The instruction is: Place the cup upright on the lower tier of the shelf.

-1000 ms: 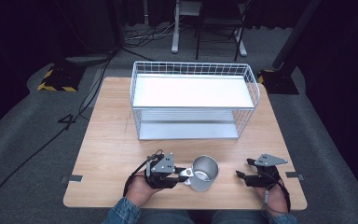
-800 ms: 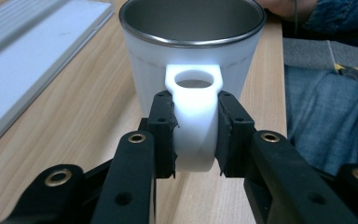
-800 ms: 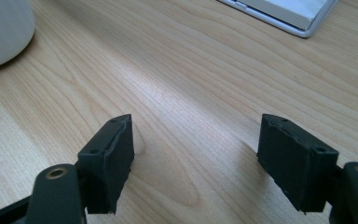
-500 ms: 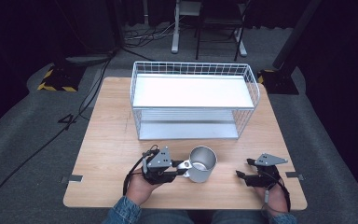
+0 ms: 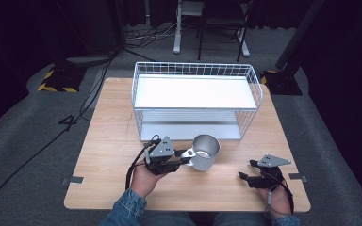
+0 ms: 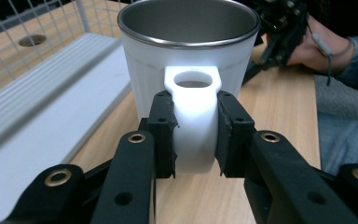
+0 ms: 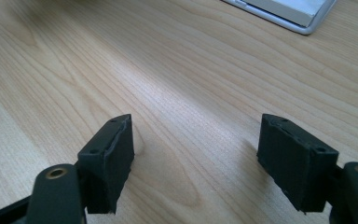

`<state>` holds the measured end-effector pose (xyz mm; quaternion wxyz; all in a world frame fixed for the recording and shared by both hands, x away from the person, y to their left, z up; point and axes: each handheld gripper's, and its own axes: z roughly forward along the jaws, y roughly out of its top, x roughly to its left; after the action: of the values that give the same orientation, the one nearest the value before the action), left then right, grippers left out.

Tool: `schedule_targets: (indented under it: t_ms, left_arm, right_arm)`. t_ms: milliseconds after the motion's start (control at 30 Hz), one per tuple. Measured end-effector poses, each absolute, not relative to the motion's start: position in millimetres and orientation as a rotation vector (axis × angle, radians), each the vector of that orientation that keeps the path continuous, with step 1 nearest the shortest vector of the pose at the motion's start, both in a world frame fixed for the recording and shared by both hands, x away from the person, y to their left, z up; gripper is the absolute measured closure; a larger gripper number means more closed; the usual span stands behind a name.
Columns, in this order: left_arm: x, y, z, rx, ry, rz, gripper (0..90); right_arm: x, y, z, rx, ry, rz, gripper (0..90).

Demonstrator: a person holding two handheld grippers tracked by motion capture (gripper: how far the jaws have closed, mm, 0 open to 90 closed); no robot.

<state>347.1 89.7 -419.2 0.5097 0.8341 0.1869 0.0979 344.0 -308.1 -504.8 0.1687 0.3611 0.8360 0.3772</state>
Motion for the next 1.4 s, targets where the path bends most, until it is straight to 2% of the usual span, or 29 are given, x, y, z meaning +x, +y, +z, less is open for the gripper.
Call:
schedule_targets:
  t_ms: [233,600,867,1400]
  left_arm:
    - [363.7,88.7,-418.1,1.969,0.5,0.242,71.5]
    - [385.6,85.9,-418.9,1.921,0.613,0.338,71.5]
    - [397.7,81.7,-422.5,1.895,0.7,0.358,71.5]
    - [416.0,71.8,-438.0,1.833,0.779,0.527,71.5]
  right_arm:
    - [344.0,-308.1,-504.8,1.027,2.377,1.073,27.1]
    - [343.7,-307.9,-504.8,1.025,2.376,1.073,27.2]
    - [343.2,-307.7,-504.7,1.02,2.376,1.072,27.3]
    - [342.5,-307.2,-504.6,1.009,2.376,1.07,27.5]
